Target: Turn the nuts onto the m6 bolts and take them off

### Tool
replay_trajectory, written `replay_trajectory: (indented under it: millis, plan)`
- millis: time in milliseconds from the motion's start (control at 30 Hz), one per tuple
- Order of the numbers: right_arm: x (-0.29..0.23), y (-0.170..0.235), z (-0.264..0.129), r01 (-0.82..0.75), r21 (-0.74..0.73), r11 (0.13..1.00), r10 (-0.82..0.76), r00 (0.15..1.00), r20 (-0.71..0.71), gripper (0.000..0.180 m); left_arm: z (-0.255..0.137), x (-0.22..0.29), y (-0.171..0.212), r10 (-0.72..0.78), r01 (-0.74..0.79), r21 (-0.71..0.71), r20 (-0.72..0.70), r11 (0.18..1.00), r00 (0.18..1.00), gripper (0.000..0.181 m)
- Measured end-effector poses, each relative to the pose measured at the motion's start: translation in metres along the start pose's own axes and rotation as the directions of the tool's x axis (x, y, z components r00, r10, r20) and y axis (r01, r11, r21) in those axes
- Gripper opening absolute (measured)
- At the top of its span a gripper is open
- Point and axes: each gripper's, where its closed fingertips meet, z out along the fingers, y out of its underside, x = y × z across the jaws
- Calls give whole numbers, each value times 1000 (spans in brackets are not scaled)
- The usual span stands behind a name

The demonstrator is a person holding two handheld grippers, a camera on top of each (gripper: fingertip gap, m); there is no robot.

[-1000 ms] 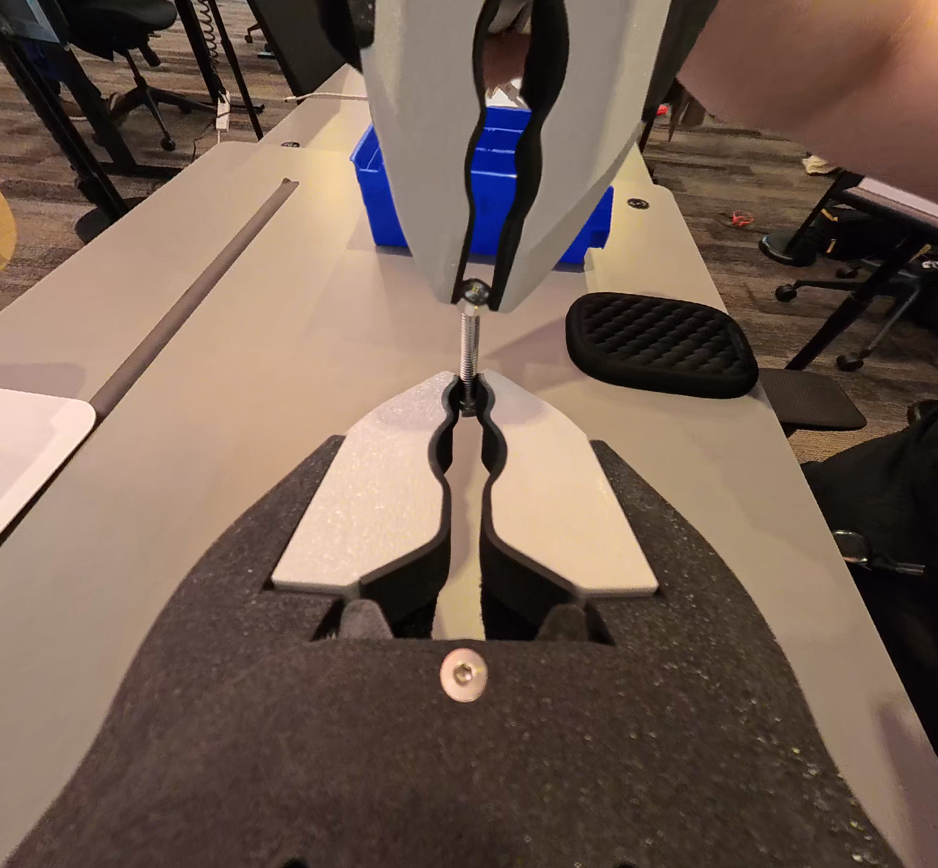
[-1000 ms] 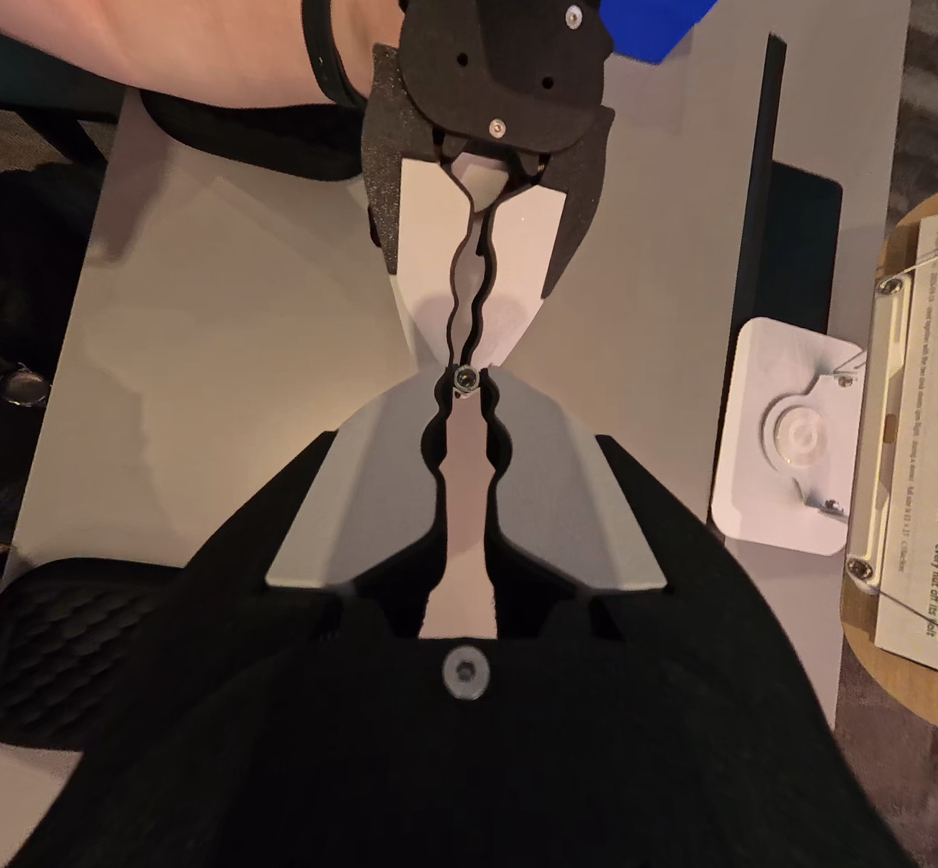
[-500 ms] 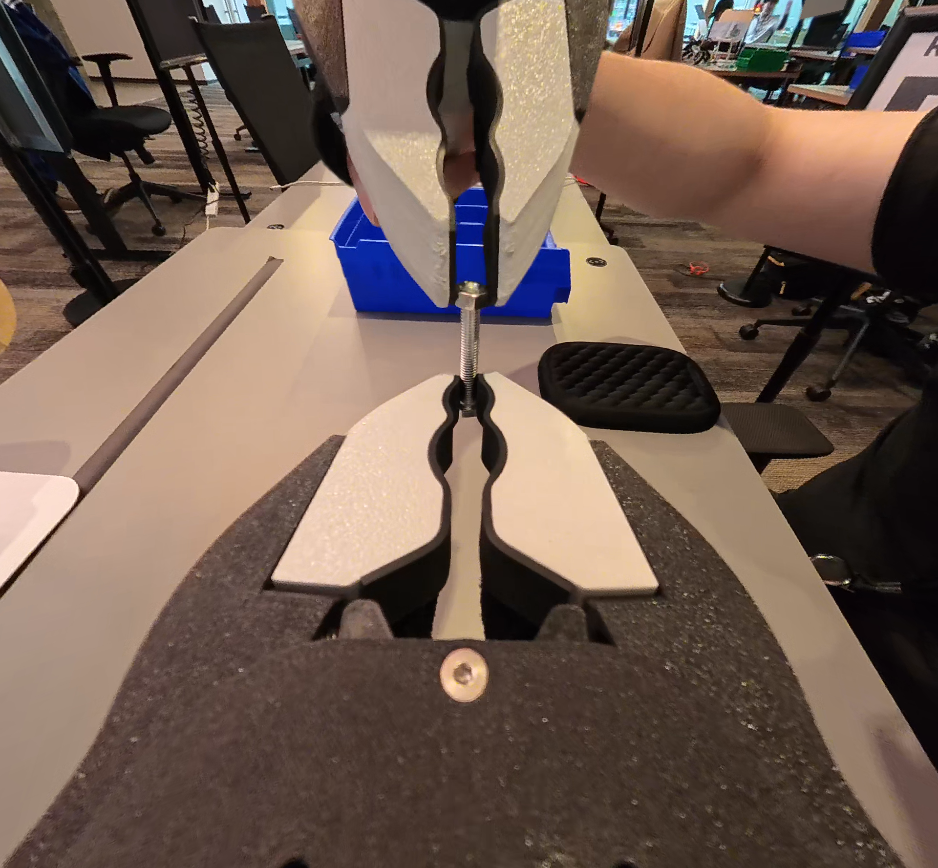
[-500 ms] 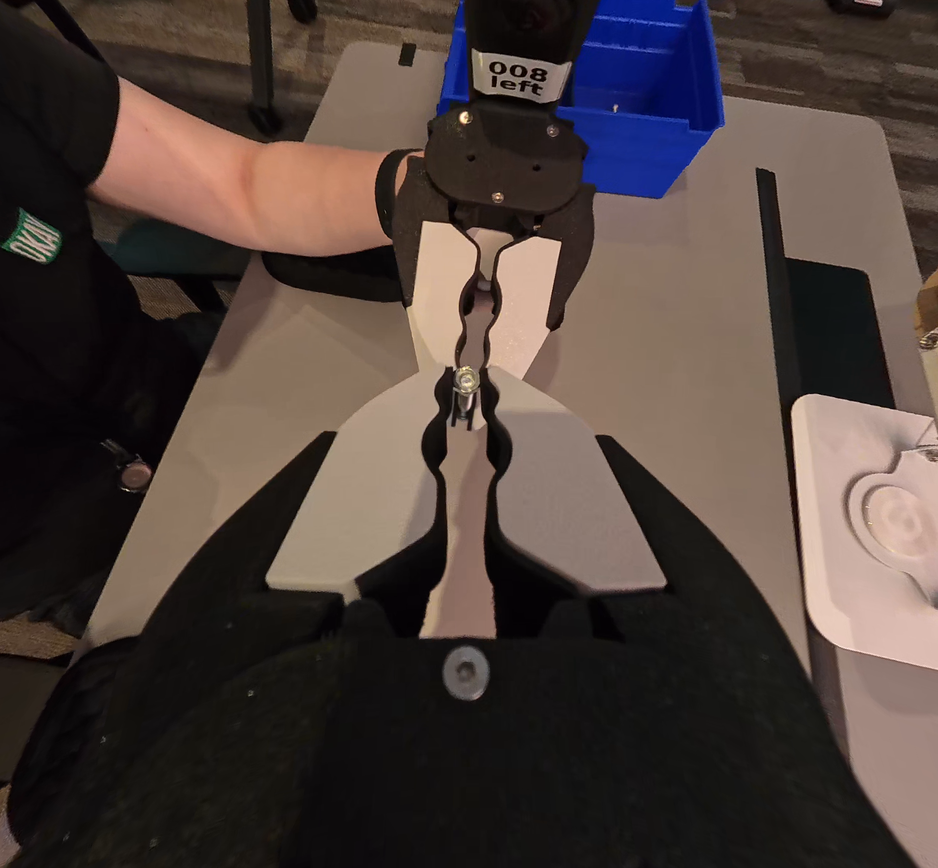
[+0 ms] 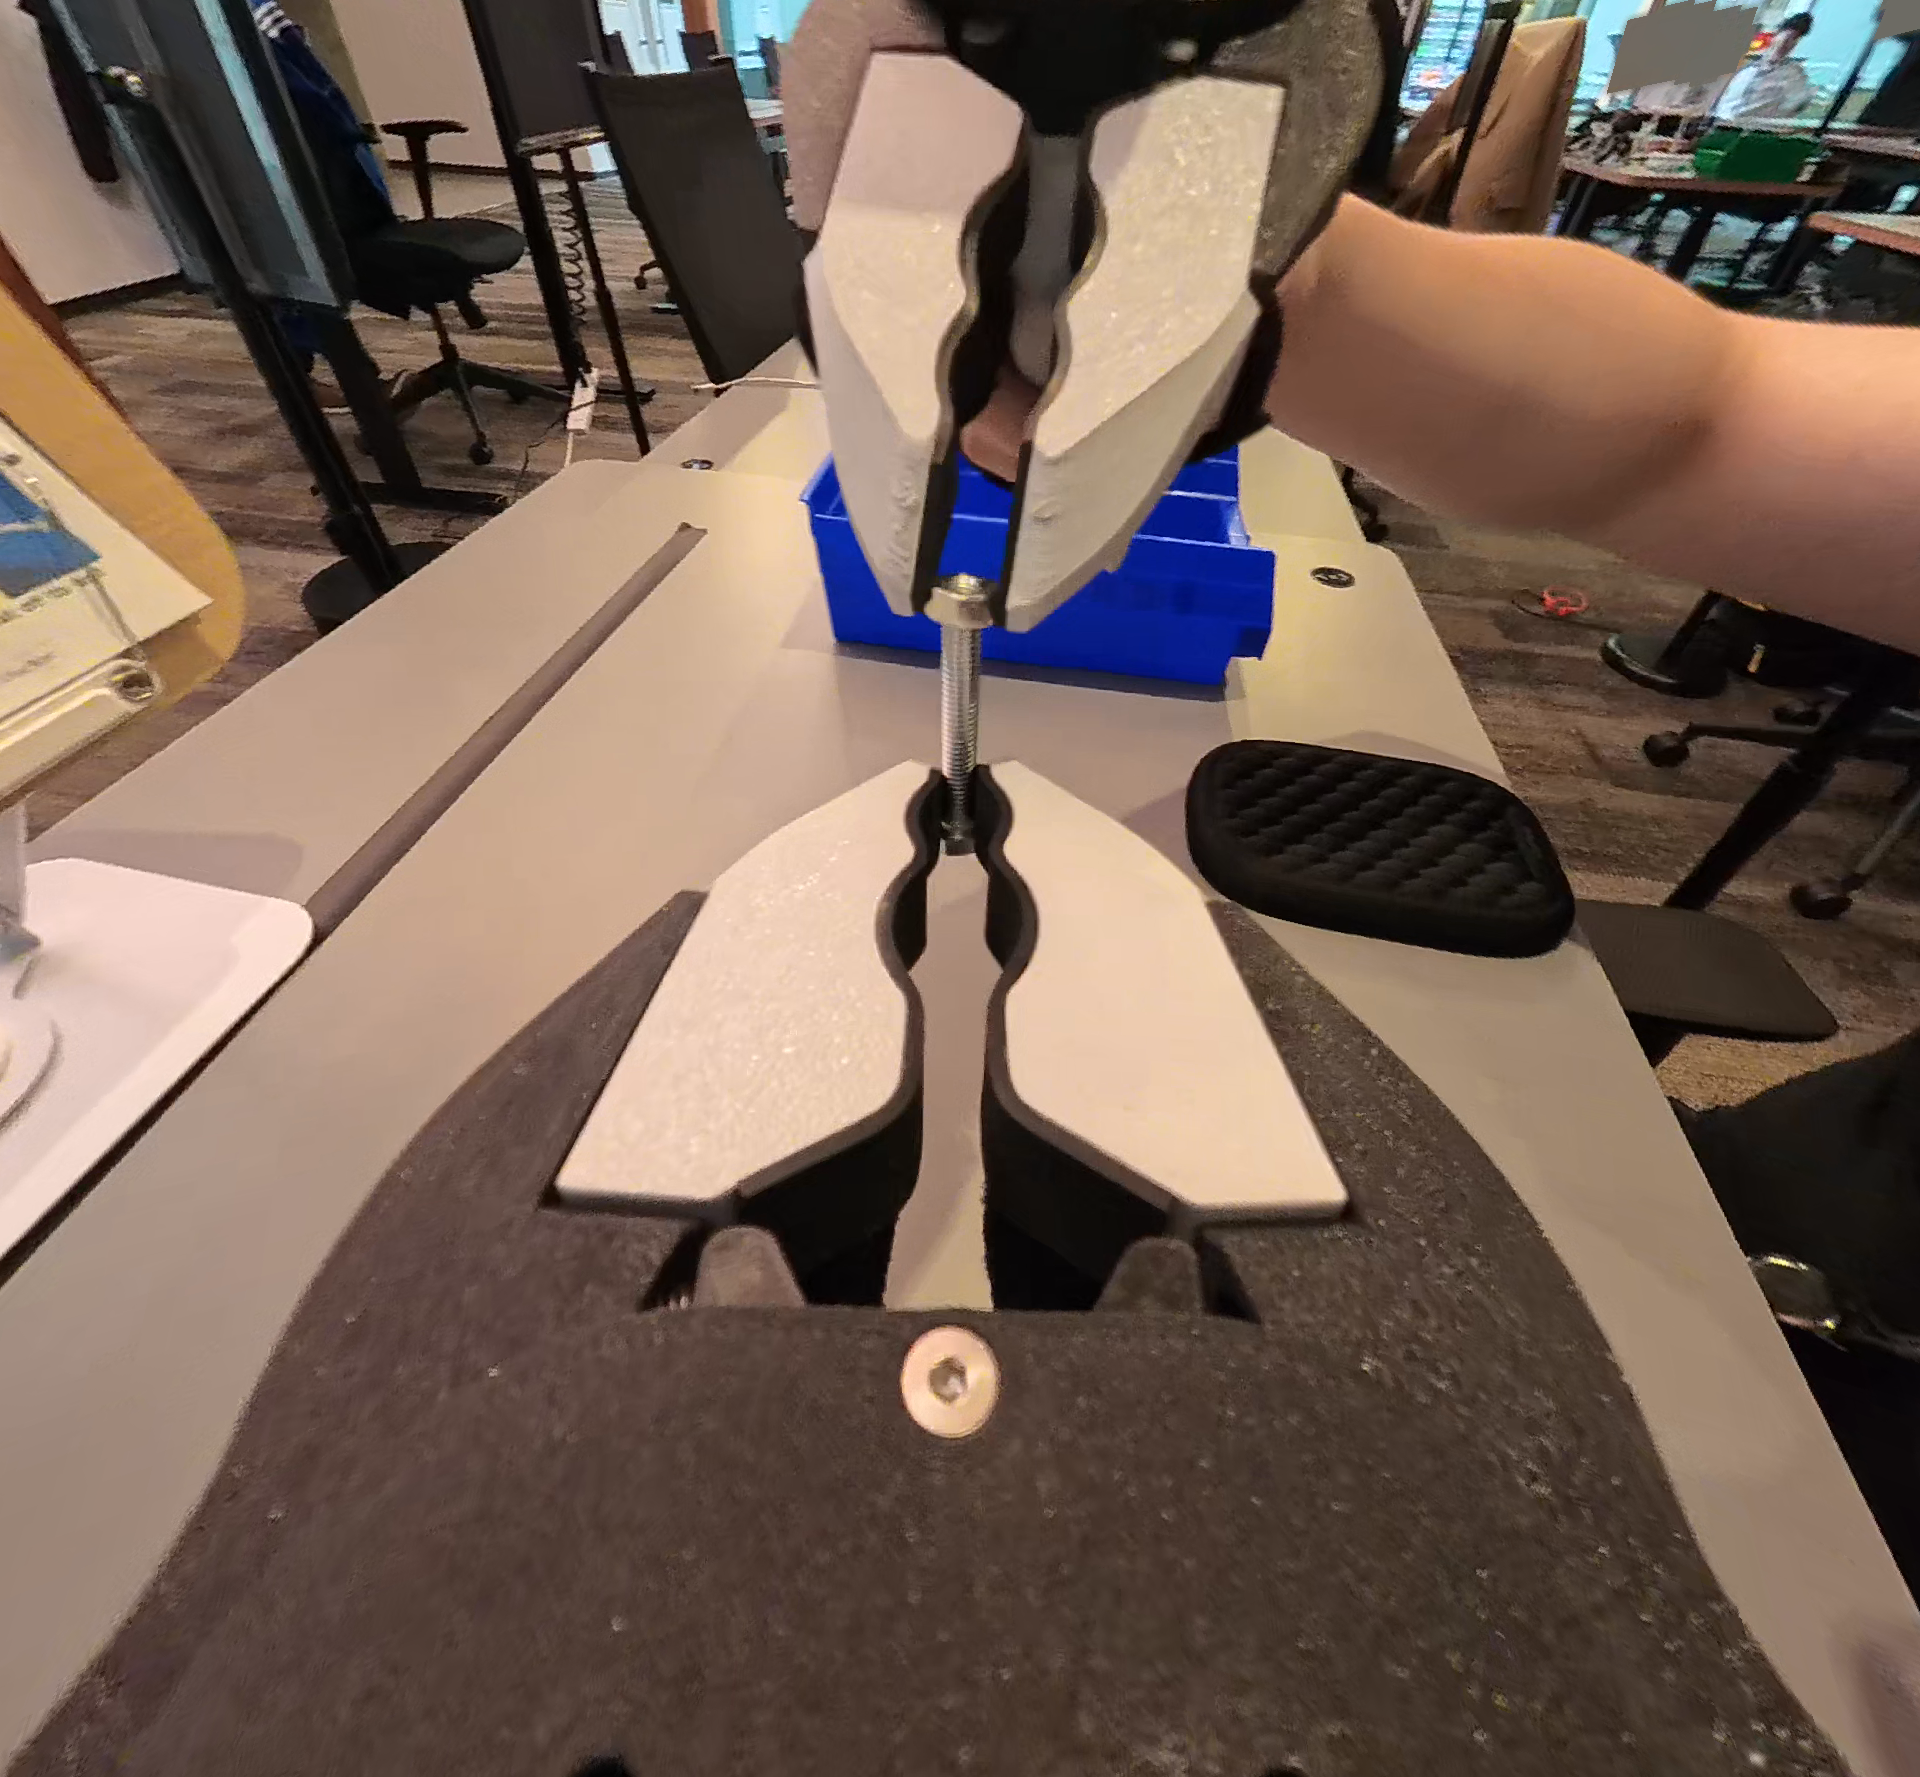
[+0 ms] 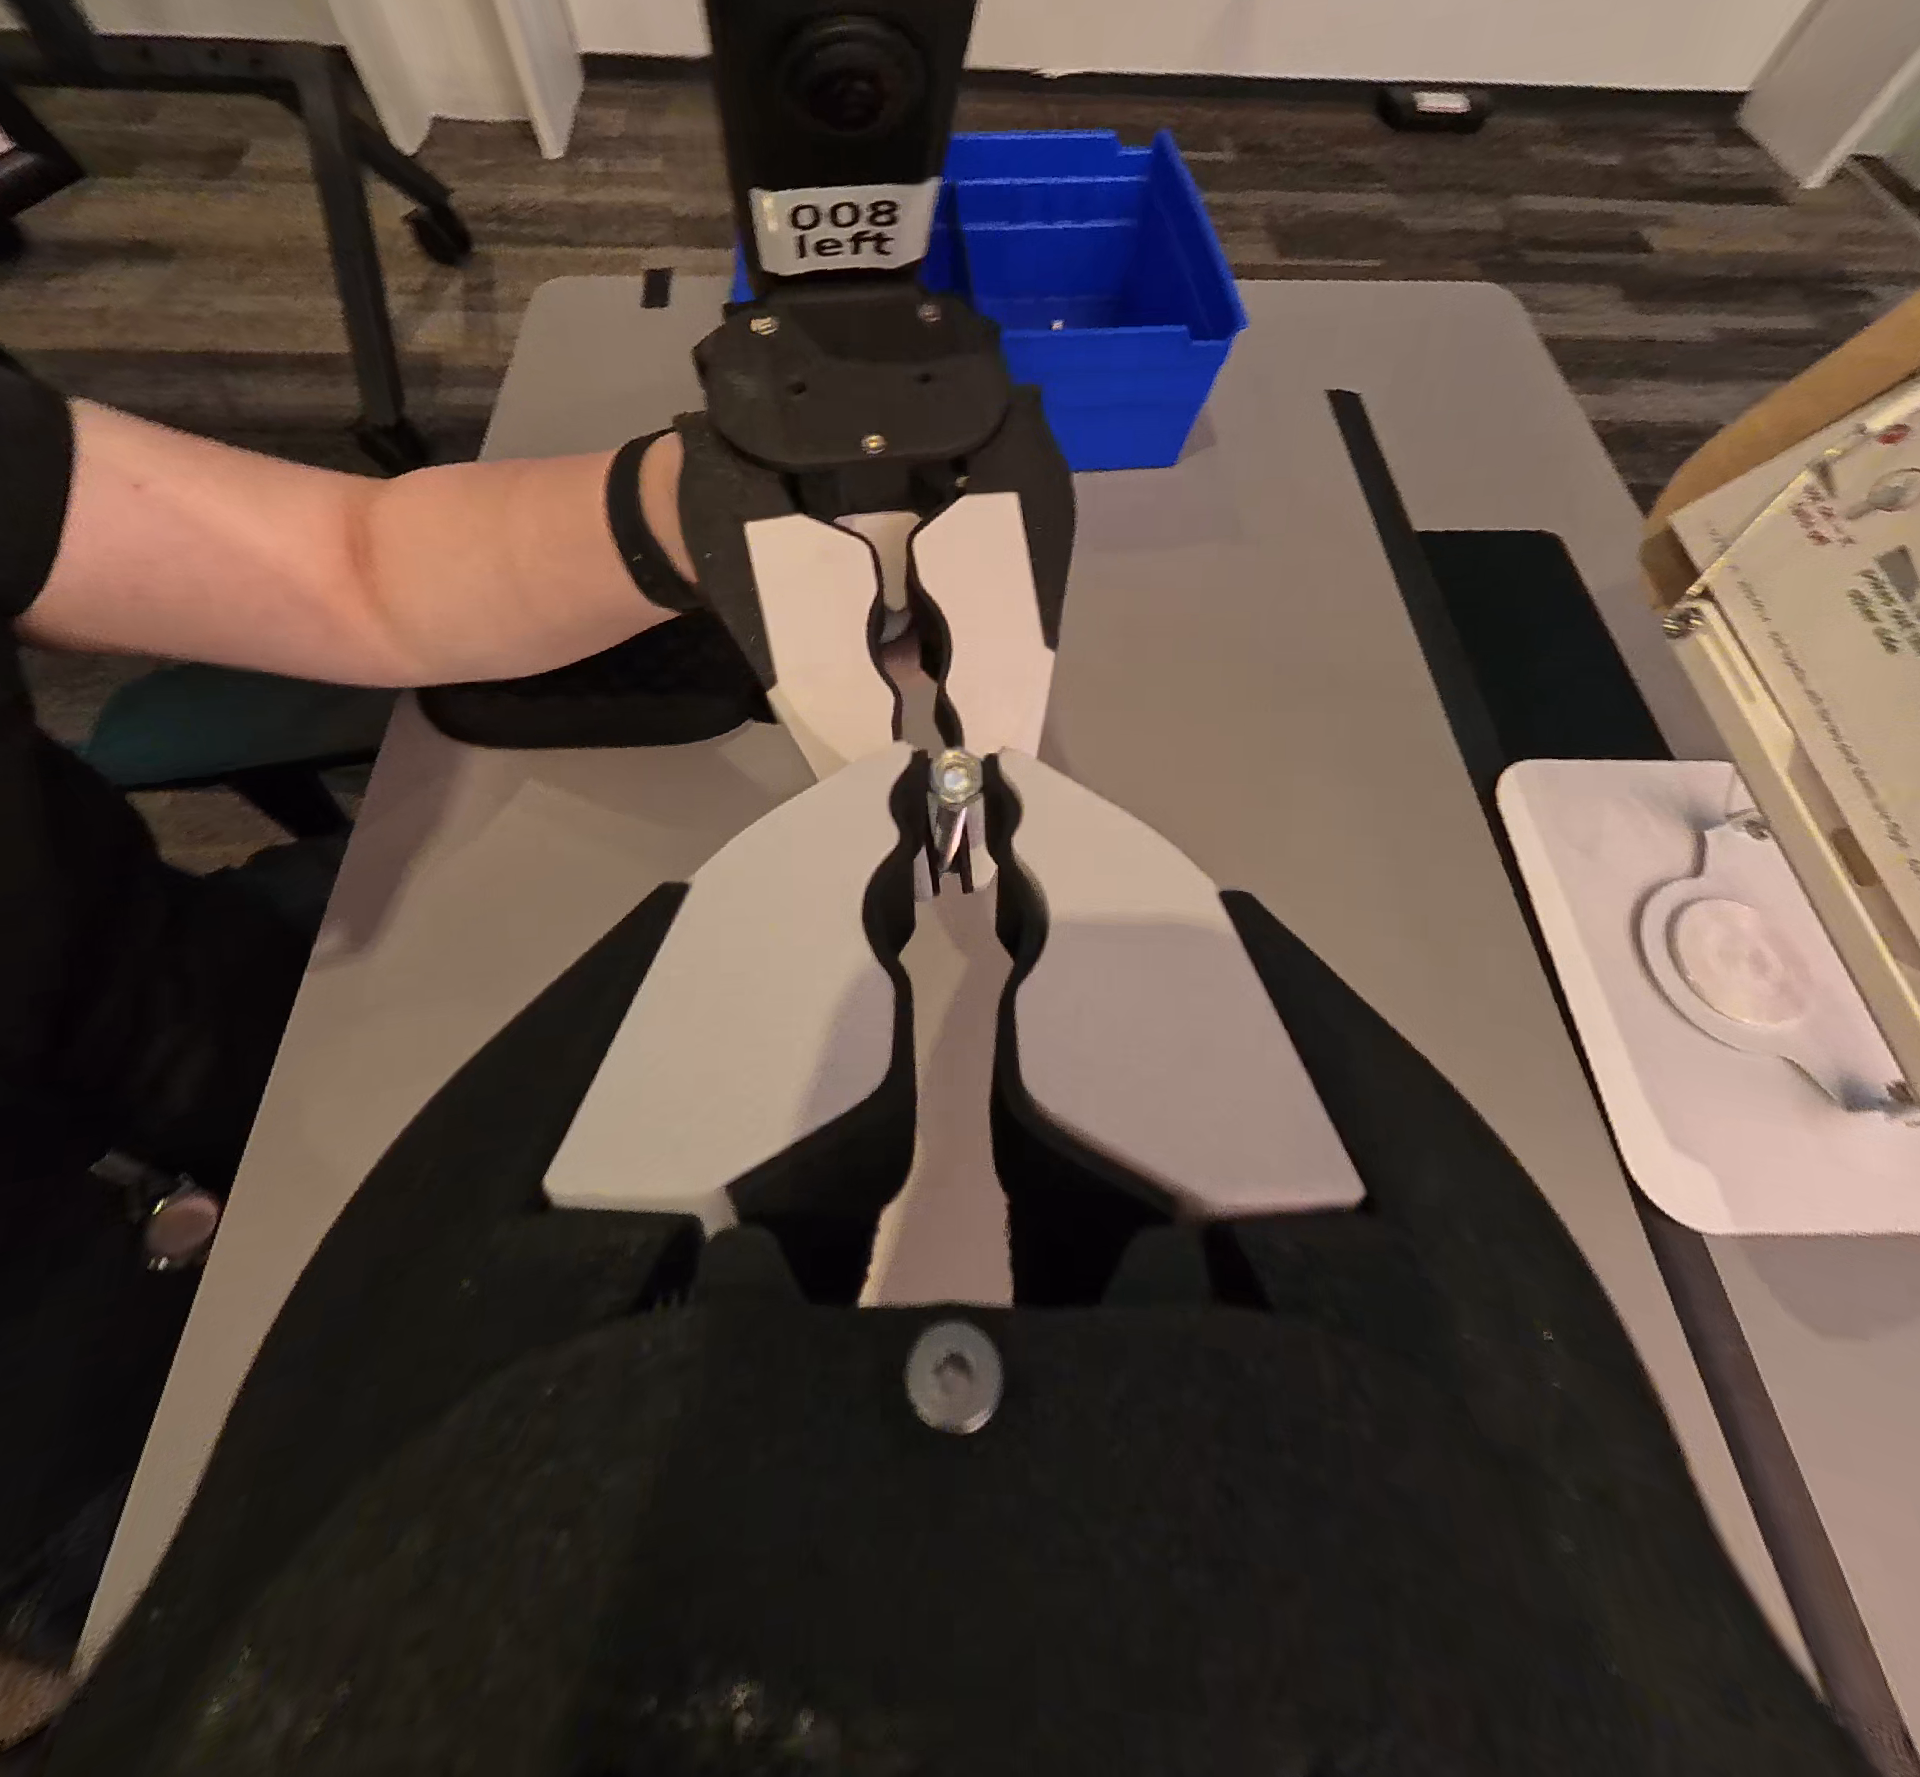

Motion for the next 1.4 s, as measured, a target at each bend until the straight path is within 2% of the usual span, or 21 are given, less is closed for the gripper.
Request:
replay_trajectory:
  millis: [233,400,900,1100,1167,1233,1300,1400]
  plan:
    - [18,-2,2,-153,78,985,165,970,-176,9,0,-18,-2,-28,30,-13,150,999,988,5]
    - [23,-3,2,-163,119,979,189,946,-262,9,0,-23,-3,-36,41,-20,204,999,978,5]
    - [21,1,6,-104,71,992,119,953,-279,10,-2,-21,-3,-56,58,-6,178,998,982,5]
    - [20,2,6,-77,59,995,91,953,-289,26,-3,-20,-4,-64,65,-3,162,998,985,5]
    - [21,2,2,-46,38,998,56,952,-300,33,-3,-18,-2,-64,67,-16,146,998,987,5]
    - [17,-4,-5,49,4,999,-46,961,-273,35,-2,-15,2,-60,65,-37,114,997,992,5]
    - [9,-5,-12,170,-91,981,-185,966,-183,33,-1,-9,6,-56,60,-56,63,997,996,5]
    - [-6,0,-20,365,-244,899,-372,928,16,31,3,-2,12,-53,53,-81,4,995,999,5]
